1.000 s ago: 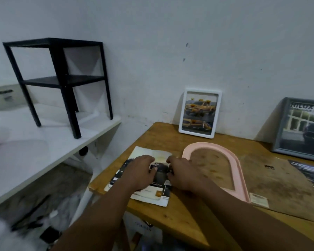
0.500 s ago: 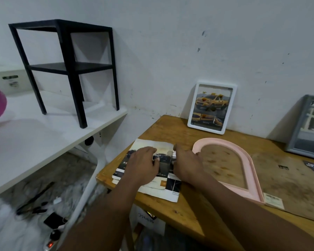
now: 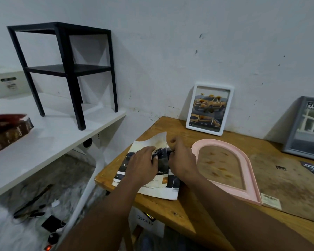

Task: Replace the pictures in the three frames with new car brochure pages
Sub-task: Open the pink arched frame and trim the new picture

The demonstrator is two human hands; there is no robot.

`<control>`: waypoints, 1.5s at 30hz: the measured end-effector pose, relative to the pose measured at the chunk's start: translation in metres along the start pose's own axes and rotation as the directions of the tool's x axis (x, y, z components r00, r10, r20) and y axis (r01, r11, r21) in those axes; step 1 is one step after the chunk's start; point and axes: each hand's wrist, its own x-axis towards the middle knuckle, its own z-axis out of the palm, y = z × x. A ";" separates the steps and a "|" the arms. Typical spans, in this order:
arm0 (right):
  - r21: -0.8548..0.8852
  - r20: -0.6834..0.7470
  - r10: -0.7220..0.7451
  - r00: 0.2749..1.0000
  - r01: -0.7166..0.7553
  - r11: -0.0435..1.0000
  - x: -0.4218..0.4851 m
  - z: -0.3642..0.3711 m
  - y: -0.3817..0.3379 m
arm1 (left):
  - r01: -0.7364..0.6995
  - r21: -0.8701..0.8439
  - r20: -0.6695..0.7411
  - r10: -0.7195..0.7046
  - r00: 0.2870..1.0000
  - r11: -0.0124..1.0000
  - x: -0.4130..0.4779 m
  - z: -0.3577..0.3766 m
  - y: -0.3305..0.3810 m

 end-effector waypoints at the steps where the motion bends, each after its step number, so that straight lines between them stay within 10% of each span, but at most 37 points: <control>1: 0.010 -0.014 -0.016 1.000 0.016 1.000 0.003 -0.004 -0.002 | 0.003 -0.018 0.001 -0.003 1.000 1.000 0.001 0.001 0.002; 18: 0.046 -0.192 0.151 0.970 -0.145 0.988 0.020 -0.127 0.107 | -0.011 0.215 0.463 -0.092 0.882 0.977 0.041 -0.018 0.029; 22: -0.003 -0.144 0.197 0.970 -0.199 0.980 0.011 -0.138 0.139 | -0.052 0.262 0.363 -0.049 0.931 0.964 0.041 -0.010 0.047; 28: -0.001 -0.092 0.172 0.981 -0.173 0.985 0.001 -0.137 0.161 | -0.072 -0.101 0.427 0.109 0.898 0.992 0.029 0.026 0.104; 37: -0.291 -0.083 0.160 0.984 -0.178 0.940 -0.012 -0.106 0.162 | -0.190 -0.073 0.224 0.202 0.953 0.979 0.016 0.058 0.116; 45: -0.382 -0.315 0.426 0.848 -0.524 0.761 -0.037 -0.189 0.207 | -0.125 0.114 0.208 0.099 0.973 0.986 0.025 0.073 0.150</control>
